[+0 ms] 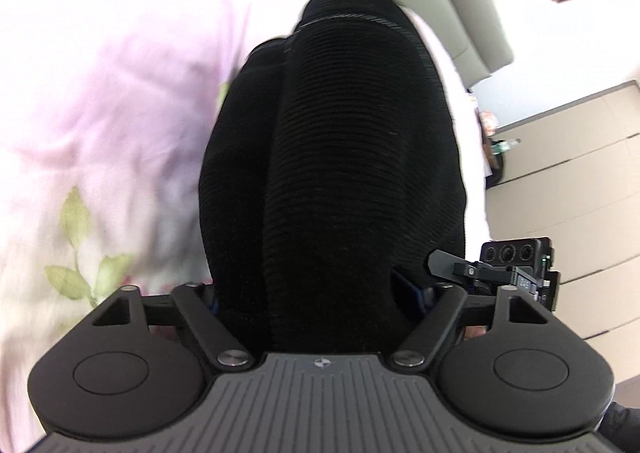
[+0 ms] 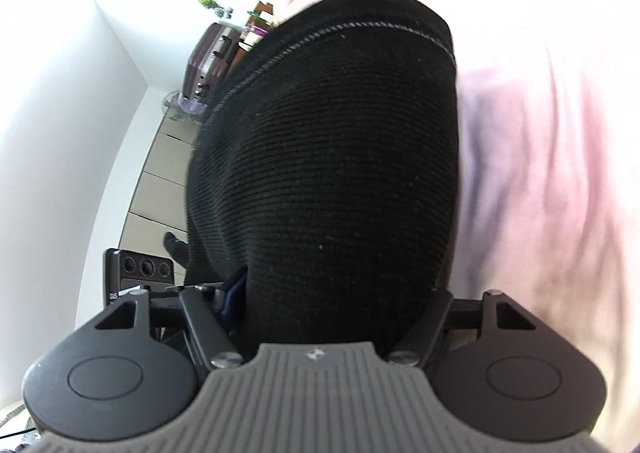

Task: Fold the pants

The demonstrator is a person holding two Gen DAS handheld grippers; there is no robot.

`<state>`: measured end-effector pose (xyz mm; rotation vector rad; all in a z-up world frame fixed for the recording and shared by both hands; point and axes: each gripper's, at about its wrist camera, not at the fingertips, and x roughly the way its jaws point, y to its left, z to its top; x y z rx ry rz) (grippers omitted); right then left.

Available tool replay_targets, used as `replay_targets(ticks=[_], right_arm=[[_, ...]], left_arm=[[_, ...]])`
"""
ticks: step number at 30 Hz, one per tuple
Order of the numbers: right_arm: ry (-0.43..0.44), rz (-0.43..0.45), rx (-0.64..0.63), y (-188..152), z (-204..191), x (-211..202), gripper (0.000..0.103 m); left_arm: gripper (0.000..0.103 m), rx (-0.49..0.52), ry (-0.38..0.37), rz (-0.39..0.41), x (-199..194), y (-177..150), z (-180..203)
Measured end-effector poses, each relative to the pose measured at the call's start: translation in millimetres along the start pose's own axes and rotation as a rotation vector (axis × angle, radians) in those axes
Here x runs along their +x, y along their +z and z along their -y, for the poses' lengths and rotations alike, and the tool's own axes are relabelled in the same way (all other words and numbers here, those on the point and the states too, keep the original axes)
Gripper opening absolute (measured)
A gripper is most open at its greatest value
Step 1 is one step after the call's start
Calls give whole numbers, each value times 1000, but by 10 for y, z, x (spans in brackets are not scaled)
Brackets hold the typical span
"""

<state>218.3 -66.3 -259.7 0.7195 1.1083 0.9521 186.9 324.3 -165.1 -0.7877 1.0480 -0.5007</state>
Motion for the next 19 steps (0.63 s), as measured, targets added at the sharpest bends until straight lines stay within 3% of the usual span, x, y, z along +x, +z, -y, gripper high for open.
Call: replay_targets(ticks=[12,19], right_arm=[[16,61,-56,-274,-685,-971,61],[-34,82,-31,-691,-741,-1785,61]], left_arm=[[87,70,-109,58,-211,-539,917],[87,89,-137,-18,-11,-1081,1487]])
